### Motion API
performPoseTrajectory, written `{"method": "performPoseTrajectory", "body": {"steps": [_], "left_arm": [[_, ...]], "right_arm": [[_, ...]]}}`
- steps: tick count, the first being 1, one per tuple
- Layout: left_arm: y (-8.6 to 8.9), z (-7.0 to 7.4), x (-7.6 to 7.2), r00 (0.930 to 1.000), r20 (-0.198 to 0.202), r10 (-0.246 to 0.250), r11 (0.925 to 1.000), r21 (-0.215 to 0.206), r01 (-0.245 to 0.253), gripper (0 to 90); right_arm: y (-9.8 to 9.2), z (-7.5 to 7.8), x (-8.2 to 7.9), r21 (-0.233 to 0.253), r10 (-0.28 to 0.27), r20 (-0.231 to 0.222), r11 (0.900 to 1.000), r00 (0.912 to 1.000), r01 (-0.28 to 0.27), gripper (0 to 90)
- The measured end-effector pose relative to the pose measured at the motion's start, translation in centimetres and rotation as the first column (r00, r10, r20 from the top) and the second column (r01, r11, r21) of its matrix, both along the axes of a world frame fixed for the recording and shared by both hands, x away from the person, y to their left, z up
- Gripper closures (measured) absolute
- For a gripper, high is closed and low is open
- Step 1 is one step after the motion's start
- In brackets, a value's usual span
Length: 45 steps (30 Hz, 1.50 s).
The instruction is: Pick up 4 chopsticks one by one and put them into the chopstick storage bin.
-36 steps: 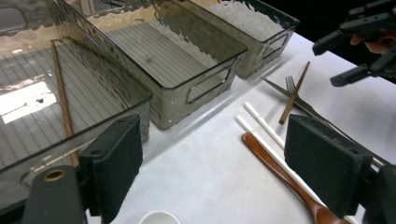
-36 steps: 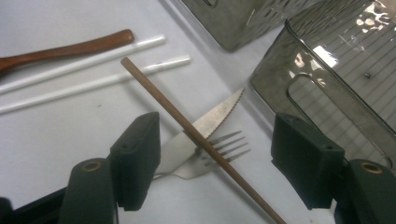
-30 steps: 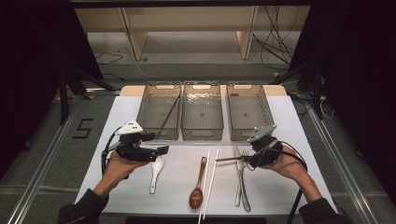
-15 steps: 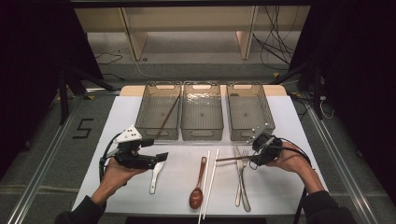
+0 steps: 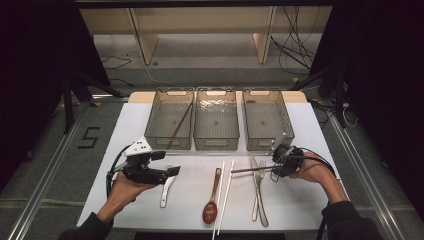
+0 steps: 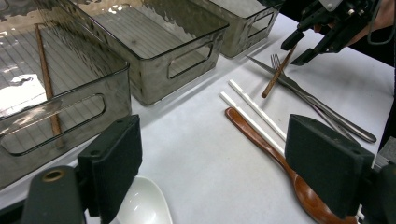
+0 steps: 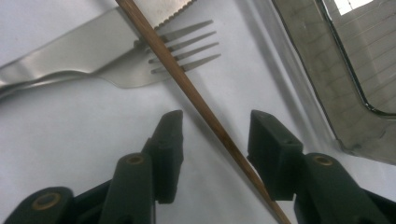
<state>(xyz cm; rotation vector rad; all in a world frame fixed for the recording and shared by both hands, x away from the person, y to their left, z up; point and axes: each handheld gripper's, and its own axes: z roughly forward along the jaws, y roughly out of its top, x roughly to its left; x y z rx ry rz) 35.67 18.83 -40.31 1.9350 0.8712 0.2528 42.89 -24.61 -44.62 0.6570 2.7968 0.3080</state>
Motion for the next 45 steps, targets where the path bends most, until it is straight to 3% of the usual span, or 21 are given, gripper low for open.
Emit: {"method": "performPoseTrajectory", "body": {"steps": [14,20,24,34,39,45], "left_arm": [[0.0,-0.1,0.2,1.0,-0.004,0.006,0.9999,-0.009,-0.006,18.6],[0.0,-0.2,0.2,1.0,-0.004,0.005,0.9999,-0.011,-0.005,18.5],[-0.1,-0.3,0.2,0.9999,-0.011,-0.004,1.0,0.002,0.004,18.6],[-0.2,-0.4,0.3,0.9998,-0.015,-0.011,0.9999,0.013,0.011,18.7],[-0.3,-0.5,0.3,0.9998,-0.013,-0.017,0.9997,0.018,0.017,18.7],[-0.3,-0.4,0.4,0.9997,-0.012,-0.02,0.9995,0.024,0.021,18.7]], "right_arm": [[0.4,-0.6,0.1,-0.032,0.07,-0.02,0.997,0.9974,-0.07,73.2],[0.7,-0.5,-0.5,-0.069,0.152,-0.02,0.986,0.9882,-0.153,84.4],[0.8,-0.4,-0.8,-0.079,0.21,-0.037,0.974,0.977,-0.212,85.2],[1.3,1.1,-1.5,-0.07,0.242,0.019,0.968,0.97,-0.241,86.1],[2.0,2.1,-2.1,-0.034,0.254,0.055,0.967,0.9657,-0.252,86.2],[3.0,2.9,-2.8,-0.035,0.278,0.08,0.961,0.9572,-0.276,86.2]]}}
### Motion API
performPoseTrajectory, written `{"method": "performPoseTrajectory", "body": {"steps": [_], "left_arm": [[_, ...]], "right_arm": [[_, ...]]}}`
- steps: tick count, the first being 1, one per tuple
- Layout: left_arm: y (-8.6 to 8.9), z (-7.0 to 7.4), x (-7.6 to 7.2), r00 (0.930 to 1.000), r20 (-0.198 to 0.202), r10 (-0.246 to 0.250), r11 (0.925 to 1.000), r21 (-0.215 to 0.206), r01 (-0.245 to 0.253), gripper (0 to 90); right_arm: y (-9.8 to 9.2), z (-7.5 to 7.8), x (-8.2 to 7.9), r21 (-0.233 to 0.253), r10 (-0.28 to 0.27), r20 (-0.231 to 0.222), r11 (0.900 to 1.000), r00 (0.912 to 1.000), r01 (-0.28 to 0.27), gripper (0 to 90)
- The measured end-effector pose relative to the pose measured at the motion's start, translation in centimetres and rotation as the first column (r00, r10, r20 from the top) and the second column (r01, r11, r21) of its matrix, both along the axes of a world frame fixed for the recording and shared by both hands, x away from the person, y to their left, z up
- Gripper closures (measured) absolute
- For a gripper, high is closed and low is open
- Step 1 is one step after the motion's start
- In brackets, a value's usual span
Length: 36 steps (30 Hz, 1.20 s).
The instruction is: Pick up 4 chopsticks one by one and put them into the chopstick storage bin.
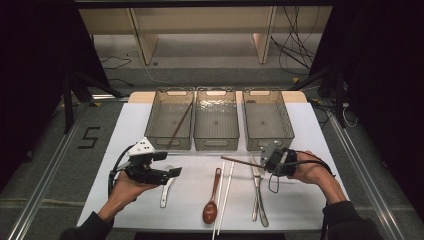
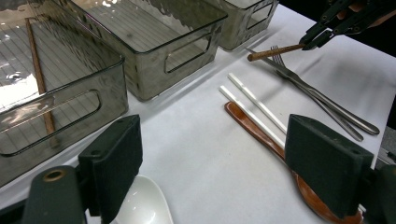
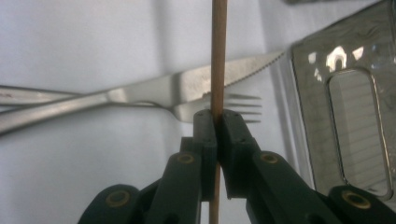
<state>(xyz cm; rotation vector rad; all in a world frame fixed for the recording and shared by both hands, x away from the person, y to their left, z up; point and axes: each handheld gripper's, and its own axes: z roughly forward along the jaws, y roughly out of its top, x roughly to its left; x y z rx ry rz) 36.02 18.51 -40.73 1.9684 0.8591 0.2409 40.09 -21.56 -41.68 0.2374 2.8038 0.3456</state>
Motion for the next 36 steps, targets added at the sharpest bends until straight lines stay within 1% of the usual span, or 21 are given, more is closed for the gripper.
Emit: {"method": "performPoseTrajectory", "body": {"steps": [2,3,5,6,9,11,12,17,20,23,25,29,32,33,35,36], "left_arm": [[0.0,0.0,0.0,1.0,0.0,-0.001,1.0,0.001,0.001,18.7],[-0.1,0.0,0.0,1.0,0.0,-0.002,1.0,0.001,0.002,18.7],[-0.2,0.0,0.0,1.0,-0.002,-0.005,1.0,0.004,0.005,18.7],[-0.3,0.0,0.0,1.0,-0.003,-0.004,1.0,0.001,0.004,18.7],[-0.3,0.1,0.0,0.9999,-0.004,-0.014,0.9999,0.009,0.014,18.7],[-0.5,0.1,0.0,0.9997,-0.006,-0.022,0.9997,0.013,0.022,18.7],[-0.6,0.2,0.0,0.9997,-0.005,-0.025,0.9996,0.014,0.025,18.6],[-1.3,0.6,0.2,0.9985,-0.005,-0.055,0.9981,0.028,0.055,18.7],[-1.9,0.7,0.3,0.9966,-0.015,-0.082,0.9954,0.05,0.082,18.7],[-2.5,1.0,0.4,0.9944,-0.024,-0.103,0.9927,0.061,0.104,18.7],[-2.9,1.2,0.5,0.9931,-0.023,-0.115,0.9907,0.072,0.116,18.7],[-3.6,1.6,0.7,0.9878,-0.046,-0.149,0.9832,0.1,0.153,19.1],[-4.3,1.7,0.8,0.9859,-0.051,-0.159,0.978,0.128,0.165,19.3],[-4.5,1.8,0.8,0.9841,-0.053,-0.169,0.9745,0.14,0.175,19.8],[-5.1,1.8,0.8,0.9799,-0.059,-0.191,0.9652,0.17,0.198,20.4],[-5.5,1.8,0.8,0.9792,-0.066,-0.192,0.9626,0.181,0.201,20.6]], "right_arm": [[0.3,0.3,-0.3,0.002,0.006,0.011,1.0,0.9999,-0.006,86.2],[0.5,0.4,-0.4,0.012,0.018,0.018,1.0,0.9997,-0.019,86.1],[0.8,0.6,-0.6,0.017,0.021,0.024,1.0,0.9995,-0.021,86.2],[1.0,0.7,-0.8,0.009,0.025,0.031,1.0,0.9992,-0.026,86.2],[1.6,0.9,-1.2,0.006,0.05,0.034,0.999,0.9982,-0.051,86.2],[2.1,1.0,-1.5,0.0,0.057,0.037,0.998,0.9977,-0.057,86.1],[2.3,1.0,-1.6,-0.001,0.068,0.045,0.998,0.9967,-0.068,86.2],[3.2,1.2,-2.2,-0.015,0.098,0.048,0.995,0.994,-0.097,86.2],[3.7,1.2,-2.5,-0.019,0.113,0.058,0.993,0.9919,-0.113,86.1],[4.3,1.3,-2.9,-0.026,0.125,0.063,0.992,0.9901,-0.124,86.1],[4.6,1.3,-3.0,-0.026,0.132,0.066,0.991,0.989,-0.131,86.1],[5.1,1.4,-3.2,-0.031,0.153,0.076,0.988,0.9853,-0.151,86.1],[5.5,1.4,-3.5,-0.031,0.157,0.08,0.987,0.9844,-0.155,86.2],[5.6,1.4,-3.5,-0.036,0.167,0.082,0.986,0.9826,-0.164,86.2],[5.9,1.5,-3.7,-0.039,0.175,0.084,0.984,0.9809,-0.173,86.1],[6.1,1.5,-3.8,-0.041,0.176,0.087,0.984,0.9805,-0.173,86.1]]}}
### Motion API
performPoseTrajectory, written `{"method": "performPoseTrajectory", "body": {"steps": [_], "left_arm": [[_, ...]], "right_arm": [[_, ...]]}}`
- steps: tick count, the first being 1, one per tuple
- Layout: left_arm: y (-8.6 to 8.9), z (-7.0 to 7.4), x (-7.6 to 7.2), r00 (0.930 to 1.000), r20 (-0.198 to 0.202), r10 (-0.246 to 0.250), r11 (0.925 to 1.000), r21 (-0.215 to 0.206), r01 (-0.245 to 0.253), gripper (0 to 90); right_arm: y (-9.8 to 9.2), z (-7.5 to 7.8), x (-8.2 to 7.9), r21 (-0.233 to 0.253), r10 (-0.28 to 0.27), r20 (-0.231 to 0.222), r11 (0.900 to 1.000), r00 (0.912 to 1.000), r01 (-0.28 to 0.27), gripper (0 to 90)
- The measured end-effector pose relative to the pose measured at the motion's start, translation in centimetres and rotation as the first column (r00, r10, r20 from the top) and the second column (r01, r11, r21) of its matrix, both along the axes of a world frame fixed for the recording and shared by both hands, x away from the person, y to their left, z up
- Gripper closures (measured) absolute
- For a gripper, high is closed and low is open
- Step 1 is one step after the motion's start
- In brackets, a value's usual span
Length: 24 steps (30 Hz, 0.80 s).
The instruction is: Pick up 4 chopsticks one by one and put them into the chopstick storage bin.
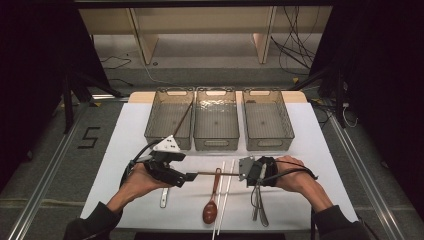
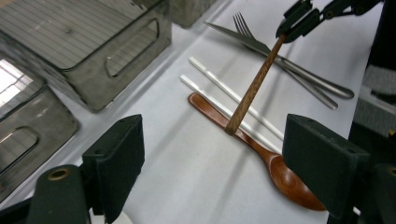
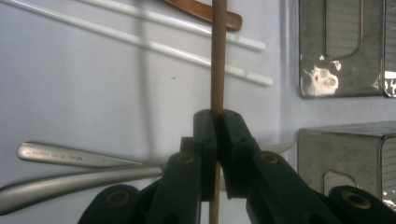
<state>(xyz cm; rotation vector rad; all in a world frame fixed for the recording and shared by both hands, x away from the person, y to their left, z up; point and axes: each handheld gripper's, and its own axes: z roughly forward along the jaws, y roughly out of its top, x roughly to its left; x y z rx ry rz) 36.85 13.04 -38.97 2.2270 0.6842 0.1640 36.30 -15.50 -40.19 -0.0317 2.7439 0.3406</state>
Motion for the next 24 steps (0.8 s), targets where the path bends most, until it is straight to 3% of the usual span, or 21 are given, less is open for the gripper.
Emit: {"method": "performPoseTrajectory", "body": {"steps": [4,10,24], "left_arm": [[-1.4,-0.2,0.1,0.9992,-0.023,-0.032,0.9986,0.041,0.033,20.9],[-3.2,-0.4,0.1,0.9944,-0.022,-0.103,0.9884,0.11,0.105,24.0],[-5.7,-1.2,0.1,0.9757,-0.054,-0.212,0.9609,0.17,0.218,43.6]], "right_arm": [[0.4,0.1,-0.2,-0.004,0.021,0.011,1.0,0.9997,-0.021,86.1],[1.0,0.3,-0.7,-0.005,0.041,0.025,0.999,0.9988,-0.041,86.1],[2.2,0.5,-1.7,-0.008,0.086,0.035,0.996,0.9957,-0.086,86.1]]}}
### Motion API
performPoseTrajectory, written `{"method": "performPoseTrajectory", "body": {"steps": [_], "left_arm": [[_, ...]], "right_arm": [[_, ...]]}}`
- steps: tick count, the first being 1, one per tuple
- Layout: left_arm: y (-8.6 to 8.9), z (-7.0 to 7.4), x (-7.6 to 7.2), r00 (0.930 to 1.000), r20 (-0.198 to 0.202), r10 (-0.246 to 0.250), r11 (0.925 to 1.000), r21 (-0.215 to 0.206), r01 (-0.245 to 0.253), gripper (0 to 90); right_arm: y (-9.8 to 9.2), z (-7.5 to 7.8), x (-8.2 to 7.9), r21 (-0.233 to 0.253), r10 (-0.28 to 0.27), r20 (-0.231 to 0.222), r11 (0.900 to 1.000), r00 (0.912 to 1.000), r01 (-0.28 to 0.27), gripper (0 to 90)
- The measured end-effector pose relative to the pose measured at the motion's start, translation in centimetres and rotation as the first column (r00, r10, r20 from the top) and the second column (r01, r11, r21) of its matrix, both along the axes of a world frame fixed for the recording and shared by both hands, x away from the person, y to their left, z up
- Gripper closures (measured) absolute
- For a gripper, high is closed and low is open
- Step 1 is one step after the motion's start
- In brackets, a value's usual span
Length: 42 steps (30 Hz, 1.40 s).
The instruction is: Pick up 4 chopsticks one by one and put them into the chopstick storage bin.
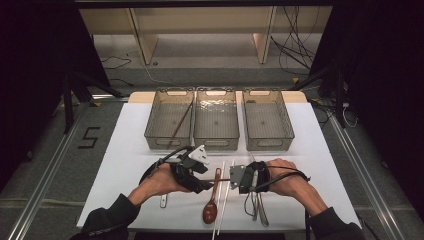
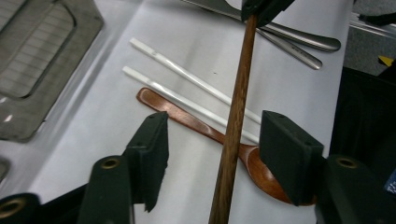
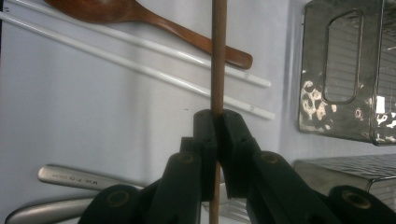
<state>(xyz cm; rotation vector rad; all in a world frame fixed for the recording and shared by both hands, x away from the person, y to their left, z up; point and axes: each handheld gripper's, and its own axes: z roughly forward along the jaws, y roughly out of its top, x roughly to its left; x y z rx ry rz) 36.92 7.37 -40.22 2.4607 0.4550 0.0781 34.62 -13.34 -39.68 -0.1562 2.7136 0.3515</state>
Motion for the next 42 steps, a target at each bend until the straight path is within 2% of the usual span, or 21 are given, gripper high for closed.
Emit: {"method": "performPoseTrajectory", "body": {"steps": [11,12,27,30,36,37,39,42], "left_arm": [[-0.5,-0.1,-0.1,0.999,-0.002,-0.046,0.9988,0.015,0.046,56.4],[-0.5,-0.1,-0.1,0.9988,-0.003,-0.049,0.9987,0.013,0.049,57.6],[-0.7,-0.4,-0.3,0.994,-0.047,-0.098,0.9948,0.023,0.099,78.8],[-0.7,-0.5,-0.4,0.9923,-0.052,-0.112,0.9932,0.025,0.113,80.8],[-0.6,-0.4,-0.5,0.9908,-0.059,-0.122,0.9923,0.014,0.123,82.8],[-0.5,-0.3,-0.4,0.9904,-0.061,-0.124,0.9922,0.011,0.125,82.9],[-0.3,-0.3,-0.3,0.9915,-0.062,-0.114,0.9932,0.015,0.115,83.0],[0.2,-0.3,0.0,0.9942,-0.062,-0.088,0.9958,0.02,0.089,83.1]], "right_arm": [[0.4,-0.2,-0.4,-0.004,0.01,-0.005,1.0,0.9999,-0.01,86.1],[0.5,-0.2,-0.3,-0.006,0.028,0.001,1.0,0.9996,-0.028,86.1],[0.8,-0.3,-0.6,0.0,0.033,-0.003,0.999,0.9994,-0.033,86.0],[0.8,-0.3,-0.6,-0.007,0.049,-0.001,0.999,0.9988,-0.049,85.9],[0.7,-0.3,-0.6,0.004,0.033,-0.013,0.999,0.9994,-0.033,83.8],[0.7,-0.3,-0.6,0.012,0.027,-0.016,1.0,0.9995,-0.027,82.2],[0.5,0.0,-0.4,0.025,0.006,-0.013,1.0,0.9999,-0.006,72.7],[0.0,0.5,-0.2,0.084,-0.02,-0.011,0.996,0.9997,0.021,66.0]]}}
